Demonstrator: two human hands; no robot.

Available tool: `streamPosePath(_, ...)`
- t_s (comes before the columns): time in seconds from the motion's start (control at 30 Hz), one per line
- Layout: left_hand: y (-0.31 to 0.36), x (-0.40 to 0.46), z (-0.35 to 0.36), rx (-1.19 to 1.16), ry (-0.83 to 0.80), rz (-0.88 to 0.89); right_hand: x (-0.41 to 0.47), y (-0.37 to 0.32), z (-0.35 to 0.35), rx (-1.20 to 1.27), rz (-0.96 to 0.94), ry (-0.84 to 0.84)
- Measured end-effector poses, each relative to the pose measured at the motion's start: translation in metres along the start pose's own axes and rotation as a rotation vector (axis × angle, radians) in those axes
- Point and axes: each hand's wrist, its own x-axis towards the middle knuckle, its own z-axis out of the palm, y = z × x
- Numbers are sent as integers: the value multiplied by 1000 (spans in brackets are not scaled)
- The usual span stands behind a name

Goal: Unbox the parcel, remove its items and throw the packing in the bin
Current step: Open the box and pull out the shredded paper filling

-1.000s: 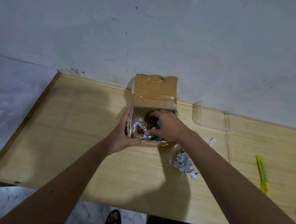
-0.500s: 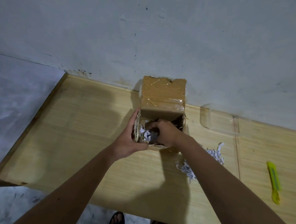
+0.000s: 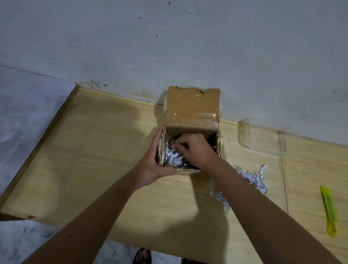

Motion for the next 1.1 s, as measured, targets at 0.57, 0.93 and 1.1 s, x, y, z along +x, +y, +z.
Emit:
streamPosePath(0.57,-1,1,0,23,-19,-5,-15,-13,-15,59,115,-291)
streamPosePath(0.93,-5,0,2,-18,21,-28,-12,-4,-28,-261,220,-258)
streamPosePath(1.1,-4,0,3,-55,30,-43,-11,-4,-25,-290,202,-253)
